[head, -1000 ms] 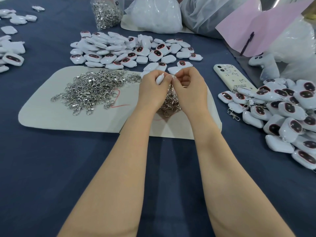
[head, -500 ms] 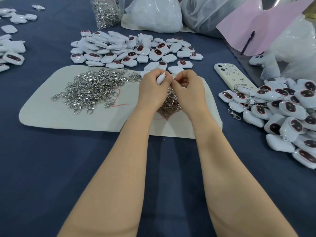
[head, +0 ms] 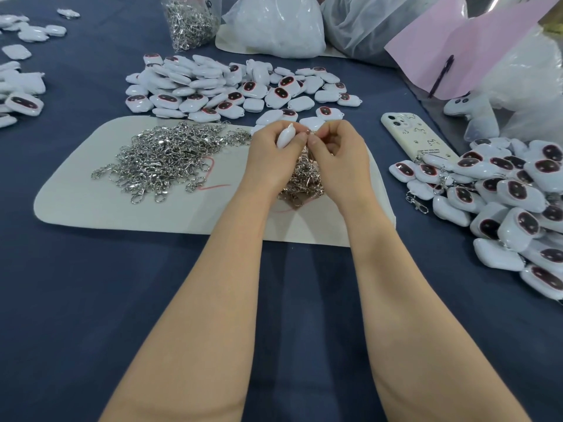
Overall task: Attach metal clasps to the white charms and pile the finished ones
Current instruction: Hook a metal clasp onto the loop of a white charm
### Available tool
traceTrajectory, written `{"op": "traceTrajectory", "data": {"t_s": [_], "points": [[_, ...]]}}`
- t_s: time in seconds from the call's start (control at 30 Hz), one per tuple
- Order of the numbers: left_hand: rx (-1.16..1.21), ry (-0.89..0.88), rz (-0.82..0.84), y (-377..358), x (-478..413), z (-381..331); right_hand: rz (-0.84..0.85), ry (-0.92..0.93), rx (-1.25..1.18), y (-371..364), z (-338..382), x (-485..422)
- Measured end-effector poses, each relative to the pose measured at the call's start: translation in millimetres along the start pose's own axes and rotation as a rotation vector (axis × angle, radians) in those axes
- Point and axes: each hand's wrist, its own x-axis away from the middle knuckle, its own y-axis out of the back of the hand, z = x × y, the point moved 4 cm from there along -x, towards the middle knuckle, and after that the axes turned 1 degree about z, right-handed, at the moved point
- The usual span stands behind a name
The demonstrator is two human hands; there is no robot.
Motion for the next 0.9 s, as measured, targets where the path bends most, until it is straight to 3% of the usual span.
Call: {"op": "traceTrajectory", "data": {"t_s": [0.37, 0.7, 0.9], "points": [[-0.214, -0.158, -0.033, -1.0, 0.0, -5.2, -0.08, -0.012, 0.06, -2.6, 1.9, 2.6], [-0.345, -0.198, -0.082, -2.8, 0.5, -4.2, -0.09, 0.044, 0.168, -3.7, 3.4, 2.6], [-0.303, -0.17, -0.083, -4.2, 1.2, -3.7, -0.082, 0.003, 0.15, -3.1, 1.0, 2.9]]}}
